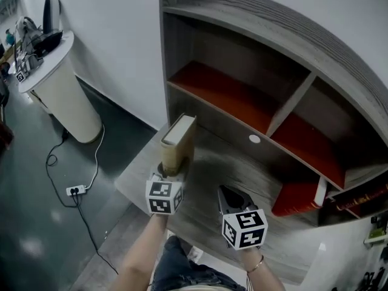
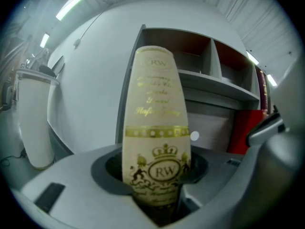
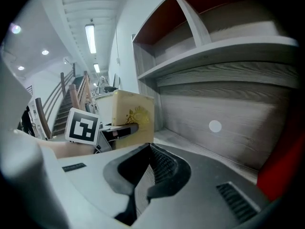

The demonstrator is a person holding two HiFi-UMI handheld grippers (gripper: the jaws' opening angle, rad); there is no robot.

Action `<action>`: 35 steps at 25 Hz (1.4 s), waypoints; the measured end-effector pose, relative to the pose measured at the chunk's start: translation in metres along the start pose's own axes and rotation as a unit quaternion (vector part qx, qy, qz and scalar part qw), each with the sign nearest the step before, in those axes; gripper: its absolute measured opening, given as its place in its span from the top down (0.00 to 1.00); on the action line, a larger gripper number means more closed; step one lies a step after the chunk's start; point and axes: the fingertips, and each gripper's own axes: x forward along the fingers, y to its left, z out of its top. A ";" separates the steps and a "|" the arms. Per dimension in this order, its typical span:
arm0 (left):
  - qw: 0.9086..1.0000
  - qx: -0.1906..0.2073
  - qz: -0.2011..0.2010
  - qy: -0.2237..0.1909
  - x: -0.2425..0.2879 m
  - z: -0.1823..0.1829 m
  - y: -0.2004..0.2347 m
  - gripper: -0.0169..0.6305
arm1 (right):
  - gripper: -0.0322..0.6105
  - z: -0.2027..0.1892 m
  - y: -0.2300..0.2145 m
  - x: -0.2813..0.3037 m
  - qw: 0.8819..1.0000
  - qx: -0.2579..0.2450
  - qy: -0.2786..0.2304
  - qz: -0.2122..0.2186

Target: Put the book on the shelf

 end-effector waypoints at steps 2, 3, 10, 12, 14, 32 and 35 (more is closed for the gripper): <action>1.000 -0.002 -0.004 0.006 0.011 -0.005 0.005 0.63 | 0.94 0.000 0.000 0.012 1.000 0.003 0.008 -0.001; 1.000 -0.004 -0.005 0.009 0.016 -0.007 0.008 0.63 | 0.94 0.000 0.000 0.017 1.000 0.004 0.011 -0.002; 1.000 -0.002 -0.023 0.010 0.050 -0.002 0.021 0.63 | 0.94 0.014 -0.003 0.053 1.000 0.009 0.022 -0.009; 0.999 0.006 -0.030 0.010 0.057 0.001 0.023 0.63 | 0.94 0.018 -0.002 0.064 1.000 0.009 0.025 -0.008; 0.999 0.012 -0.037 0.009 0.064 0.003 0.024 0.63 | 0.94 0.020 0.000 0.075 1.000 0.009 0.030 -0.005; 0.997 0.028 -0.075 -0.017 0.117 0.016 0.035 0.63 | 0.94 0.010 -0.004 0.135 0.997 0.017 0.079 -0.006; 0.996 0.033 -0.076 -0.021 0.123 0.017 0.035 0.63 | 0.94 0.008 -0.005 0.139 0.996 0.020 0.084 -0.007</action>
